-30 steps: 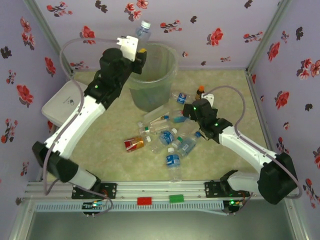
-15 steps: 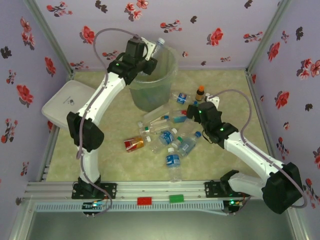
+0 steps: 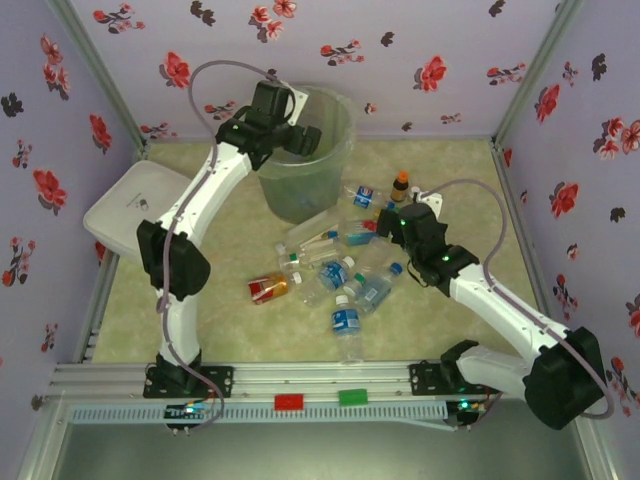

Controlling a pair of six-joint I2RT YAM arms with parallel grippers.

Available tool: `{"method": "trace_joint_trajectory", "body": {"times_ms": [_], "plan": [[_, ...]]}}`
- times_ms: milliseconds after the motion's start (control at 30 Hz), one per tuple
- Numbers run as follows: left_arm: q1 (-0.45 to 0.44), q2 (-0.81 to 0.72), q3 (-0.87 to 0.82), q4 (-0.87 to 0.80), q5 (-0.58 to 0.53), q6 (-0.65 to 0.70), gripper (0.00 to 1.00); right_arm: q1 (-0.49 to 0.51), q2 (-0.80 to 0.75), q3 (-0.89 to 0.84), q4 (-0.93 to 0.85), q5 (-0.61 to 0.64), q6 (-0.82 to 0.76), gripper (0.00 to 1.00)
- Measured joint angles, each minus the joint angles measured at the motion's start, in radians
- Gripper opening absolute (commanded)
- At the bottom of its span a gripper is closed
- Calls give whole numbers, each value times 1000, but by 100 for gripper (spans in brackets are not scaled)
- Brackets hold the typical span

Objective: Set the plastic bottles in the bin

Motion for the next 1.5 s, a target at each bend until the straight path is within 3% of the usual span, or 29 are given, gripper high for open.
{"method": "trace_joint_trajectory", "body": {"times_ms": [233,667,900,1233,1500], "plan": [[-10,-188,-193,123,0,-17,100,-6,8,3,-33,1,-1,100],[-50,-834,-1056,608,6,-214,100,17,53,-4,-93,-136,195,100],[-48,-1078,-1415,705,-116,-298,100,76,44,-75,-146,-171,364,100],[-46,-1049,-1709,891,-190,-612,100,153,40,-126,-183,-212,553,99],[-46,-914,-1711,1017,-158,-710,100,202,42,-177,-184,-230,673,99]]}}
